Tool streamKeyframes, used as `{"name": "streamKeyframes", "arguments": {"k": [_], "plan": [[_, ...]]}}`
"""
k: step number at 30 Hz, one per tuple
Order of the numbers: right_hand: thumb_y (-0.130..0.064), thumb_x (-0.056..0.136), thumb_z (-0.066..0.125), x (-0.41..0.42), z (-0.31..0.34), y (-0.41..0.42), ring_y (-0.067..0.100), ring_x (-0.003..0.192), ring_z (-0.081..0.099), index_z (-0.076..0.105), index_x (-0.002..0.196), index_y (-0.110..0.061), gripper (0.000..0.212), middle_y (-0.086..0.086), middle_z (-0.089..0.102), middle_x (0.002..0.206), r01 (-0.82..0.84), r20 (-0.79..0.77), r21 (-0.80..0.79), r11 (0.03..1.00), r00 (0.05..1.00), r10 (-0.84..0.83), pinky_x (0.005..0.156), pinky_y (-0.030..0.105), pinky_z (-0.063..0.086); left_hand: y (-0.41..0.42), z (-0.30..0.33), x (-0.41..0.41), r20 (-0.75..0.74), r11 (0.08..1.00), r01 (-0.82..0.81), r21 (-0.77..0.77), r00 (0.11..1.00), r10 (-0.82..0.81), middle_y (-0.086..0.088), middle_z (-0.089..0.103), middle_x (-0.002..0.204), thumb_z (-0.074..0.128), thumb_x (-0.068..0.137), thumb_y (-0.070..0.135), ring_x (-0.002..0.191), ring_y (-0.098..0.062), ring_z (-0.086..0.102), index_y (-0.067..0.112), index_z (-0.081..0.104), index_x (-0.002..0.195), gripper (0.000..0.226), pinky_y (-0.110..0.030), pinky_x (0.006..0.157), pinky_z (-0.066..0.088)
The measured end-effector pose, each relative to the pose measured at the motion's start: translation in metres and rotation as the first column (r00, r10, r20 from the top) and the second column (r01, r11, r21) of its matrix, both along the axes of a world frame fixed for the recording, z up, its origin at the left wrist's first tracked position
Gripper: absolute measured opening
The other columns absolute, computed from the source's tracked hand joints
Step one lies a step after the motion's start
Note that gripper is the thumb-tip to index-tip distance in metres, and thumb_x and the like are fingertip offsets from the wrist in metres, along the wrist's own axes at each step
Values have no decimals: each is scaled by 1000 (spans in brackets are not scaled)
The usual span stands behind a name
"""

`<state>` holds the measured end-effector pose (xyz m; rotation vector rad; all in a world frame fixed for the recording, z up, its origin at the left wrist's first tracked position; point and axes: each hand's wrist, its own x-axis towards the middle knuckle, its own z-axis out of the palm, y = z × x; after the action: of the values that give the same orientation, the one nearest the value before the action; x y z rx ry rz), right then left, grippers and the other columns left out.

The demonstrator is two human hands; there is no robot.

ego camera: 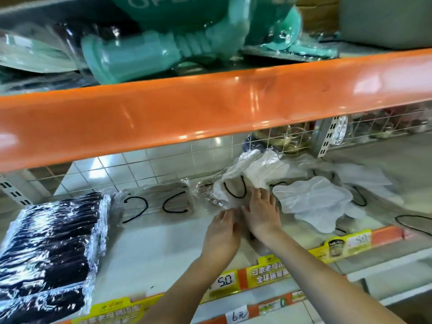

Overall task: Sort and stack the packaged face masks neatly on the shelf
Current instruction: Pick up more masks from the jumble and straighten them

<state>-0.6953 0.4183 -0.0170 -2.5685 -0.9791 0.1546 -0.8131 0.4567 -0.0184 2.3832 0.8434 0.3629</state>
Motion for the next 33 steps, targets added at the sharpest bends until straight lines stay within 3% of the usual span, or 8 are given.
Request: {"name": "streamKeyframes", "arguments": {"k": [4,13,16,20,26,28,30,33], "plan": [[-38,93,55,12,-12,-11,29,139,24,24,145,-18,65,6,28,149,-20,-81,36,999,996,23,109,39,25,-14,-12,15,-47,997,-57,-54,997,54,-12,59,99,19,82,41,94,-32,53,8,56,98,51,-38,77,40],[-15,90,59,10,-14,-17,31,129,38,35,143,-8,59,13,45,135,-49,-52,332,942,996,70,105,36,29,-18,0,18,204,913,-183,-364,941,270,3,56,99,53,93,11,94,-18,62,11,53,113,20,-21,76,47],[-12,90,60,9,-10,-20,29,88,54,62,100,-7,12,12,59,97,15,-115,532,847,992,55,74,36,39,-15,6,13,215,838,-216,-501,907,362,6,56,97,52,90,1,84,-5,58,15,47,118,31,-4,62,42],[-14,92,56,11,6,-23,10,53,36,43,62,-19,33,-3,42,58,155,-382,631,760,915,130,55,30,30,-10,11,6,259,750,-261,-608,828,498,3,64,93,61,89,11,78,-10,63,15,55,115,27,-14,55,45],[-3,92,53,9,14,-23,13,80,62,56,107,-18,21,1,66,89,213,-577,638,740,769,275,69,15,48,7,22,-10,300,742,-342,-577,756,582,1,66,84,59,91,10,72,-7,58,14,68,97,11,-4,52,39],[7,88,48,8,12,-24,17,92,61,51,121,-14,39,4,64,102,99,-442,646,757,857,265,74,14,44,14,28,-21,300,728,-348,-590,742,599,3,65,80,59,92,12,69,-5,57,16,68,95,10,-9,56,42],[15,80,44,7,11,-27,20,105,56,52,124,-8,51,6,58,113,-176,-67,625,760,958,277,79,17,41,22,32,-33,273,726,-336,-600,767,580,-2,68,82,60,92,17,71,-12,60,18,69,89,10,-18,60,46],[0,68,46,5,6,-30,24,117,48,59,119,-11,53,8,56,126,-626,532,308,717,738,415,95,40,44,28,38,-53,239,771,-293,-565,837,493,1,67,77,62,91,18,71,-12,59,25,68,80,14,-16,55,44]]}}
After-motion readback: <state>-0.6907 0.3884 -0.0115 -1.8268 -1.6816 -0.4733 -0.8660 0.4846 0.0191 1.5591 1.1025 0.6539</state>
